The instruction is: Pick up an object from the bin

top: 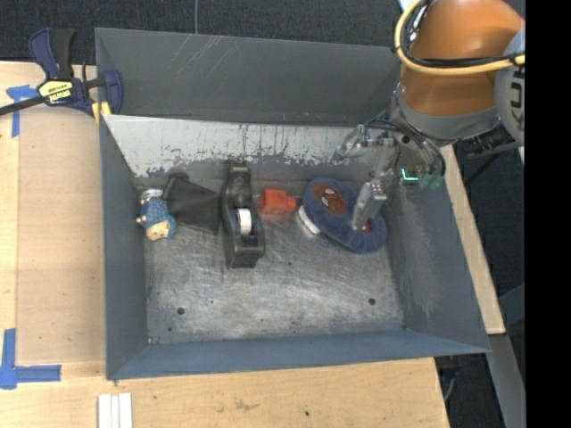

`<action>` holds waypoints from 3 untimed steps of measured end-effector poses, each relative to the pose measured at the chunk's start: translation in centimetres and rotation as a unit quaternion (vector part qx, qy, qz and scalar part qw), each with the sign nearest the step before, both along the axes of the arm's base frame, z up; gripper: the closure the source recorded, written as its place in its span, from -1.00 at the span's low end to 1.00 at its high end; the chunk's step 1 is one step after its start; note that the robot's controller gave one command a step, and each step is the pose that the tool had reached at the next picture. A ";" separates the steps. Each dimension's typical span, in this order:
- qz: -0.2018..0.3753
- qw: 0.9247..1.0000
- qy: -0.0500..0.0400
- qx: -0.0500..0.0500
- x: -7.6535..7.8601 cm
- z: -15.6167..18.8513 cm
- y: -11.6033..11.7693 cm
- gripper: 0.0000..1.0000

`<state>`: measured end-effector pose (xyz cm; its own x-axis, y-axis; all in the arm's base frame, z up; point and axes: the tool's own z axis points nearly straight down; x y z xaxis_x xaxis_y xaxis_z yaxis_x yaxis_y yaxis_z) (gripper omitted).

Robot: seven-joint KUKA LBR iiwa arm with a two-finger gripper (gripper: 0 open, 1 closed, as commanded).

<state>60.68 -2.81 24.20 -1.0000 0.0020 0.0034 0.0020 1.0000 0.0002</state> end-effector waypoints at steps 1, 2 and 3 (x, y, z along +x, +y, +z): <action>-0.052 0.999 0.000 0.000 1.0 -10.1 -1.1 -1.00; -0.150 0.989 -0.007 0.001 0.8 -15.5 -2.2 -1.00; -0.150 0.989 -0.009 0.000 1.0 -15.4 -2.4 1.00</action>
Offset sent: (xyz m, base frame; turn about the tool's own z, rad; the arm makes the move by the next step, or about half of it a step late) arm 0.0108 -0.0113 -0.0970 0.1047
